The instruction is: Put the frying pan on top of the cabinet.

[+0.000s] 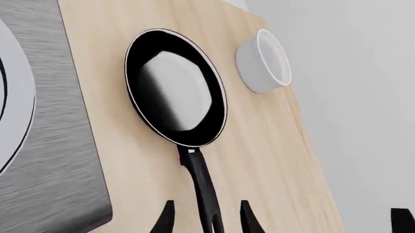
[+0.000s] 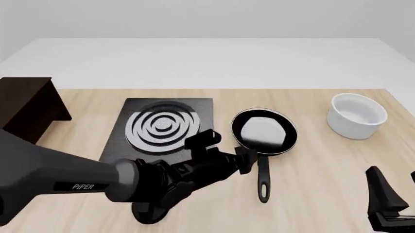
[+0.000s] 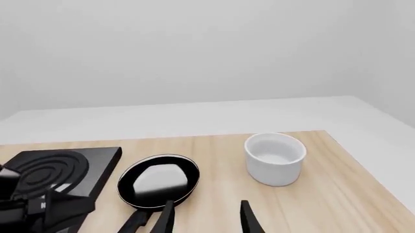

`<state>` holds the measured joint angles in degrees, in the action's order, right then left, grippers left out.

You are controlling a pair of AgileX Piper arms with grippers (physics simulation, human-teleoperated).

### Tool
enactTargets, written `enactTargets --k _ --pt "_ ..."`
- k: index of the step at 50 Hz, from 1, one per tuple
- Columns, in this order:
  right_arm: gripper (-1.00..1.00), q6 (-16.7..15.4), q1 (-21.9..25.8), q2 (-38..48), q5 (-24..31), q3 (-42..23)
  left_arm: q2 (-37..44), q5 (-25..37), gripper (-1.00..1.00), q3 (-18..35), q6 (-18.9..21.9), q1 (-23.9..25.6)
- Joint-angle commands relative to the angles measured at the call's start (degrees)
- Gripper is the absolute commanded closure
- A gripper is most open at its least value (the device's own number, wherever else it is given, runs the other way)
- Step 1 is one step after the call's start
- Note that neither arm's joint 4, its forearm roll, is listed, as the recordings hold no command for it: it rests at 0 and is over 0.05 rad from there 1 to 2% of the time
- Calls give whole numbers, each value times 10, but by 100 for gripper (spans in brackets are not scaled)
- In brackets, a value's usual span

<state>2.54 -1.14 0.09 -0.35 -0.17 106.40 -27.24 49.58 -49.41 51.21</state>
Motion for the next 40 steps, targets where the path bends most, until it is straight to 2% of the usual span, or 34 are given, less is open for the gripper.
enactTargets --k 1,40 --pt "-100 1 0 0 0 0 17 -9 -100 5 -6 3" --pt "-100 2 0 1 1 1 90 -40 -100 29 -33 17"
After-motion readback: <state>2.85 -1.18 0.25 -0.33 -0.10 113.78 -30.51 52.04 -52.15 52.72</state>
